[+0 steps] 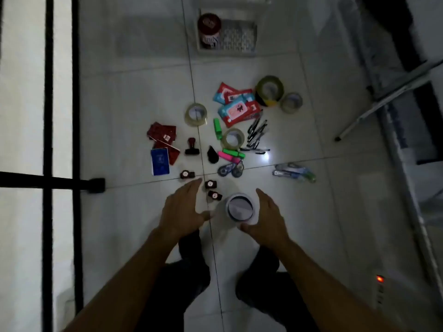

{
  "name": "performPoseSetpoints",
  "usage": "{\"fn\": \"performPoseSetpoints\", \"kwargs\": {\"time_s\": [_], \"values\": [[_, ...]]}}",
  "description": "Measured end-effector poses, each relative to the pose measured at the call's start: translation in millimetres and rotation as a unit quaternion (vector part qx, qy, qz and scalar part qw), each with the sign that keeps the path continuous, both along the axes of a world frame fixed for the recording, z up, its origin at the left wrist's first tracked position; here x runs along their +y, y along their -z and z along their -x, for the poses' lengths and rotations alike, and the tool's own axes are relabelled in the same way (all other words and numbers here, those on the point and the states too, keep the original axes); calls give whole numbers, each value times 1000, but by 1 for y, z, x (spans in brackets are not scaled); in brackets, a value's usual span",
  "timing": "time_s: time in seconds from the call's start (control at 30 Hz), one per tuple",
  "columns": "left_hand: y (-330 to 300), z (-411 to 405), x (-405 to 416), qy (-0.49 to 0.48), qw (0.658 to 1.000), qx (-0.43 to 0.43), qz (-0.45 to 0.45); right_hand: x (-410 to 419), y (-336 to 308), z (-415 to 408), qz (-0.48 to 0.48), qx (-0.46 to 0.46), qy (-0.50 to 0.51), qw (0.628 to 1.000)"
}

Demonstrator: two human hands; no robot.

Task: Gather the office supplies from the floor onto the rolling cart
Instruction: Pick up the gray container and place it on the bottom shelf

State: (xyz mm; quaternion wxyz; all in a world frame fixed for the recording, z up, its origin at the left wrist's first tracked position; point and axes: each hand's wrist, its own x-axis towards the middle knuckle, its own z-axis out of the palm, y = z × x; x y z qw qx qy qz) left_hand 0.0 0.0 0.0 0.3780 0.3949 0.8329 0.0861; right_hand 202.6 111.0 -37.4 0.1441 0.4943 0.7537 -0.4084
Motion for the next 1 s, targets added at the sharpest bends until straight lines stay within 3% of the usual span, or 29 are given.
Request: {"fn": "performPoseSetpoints", "kwargs": {"time_s": [0.2, 0.43, 0.7, 1.0], "values": [[127, -21, 8, -4, 999, -29, 18, -10, 126, -10, -24, -16, 20, 999], [222, -24, 28, 6, 998, -36, 55, -15, 217, 4, -12, -82, -103, 991], [232, -8, 54, -3, 996, -62, 58, 4, 234, 21, -102, -22, -147, 984], [209, 49, 113, -31, 998, -2, -53, 142, 183, 106, -238, 127, -215, 939]]}}
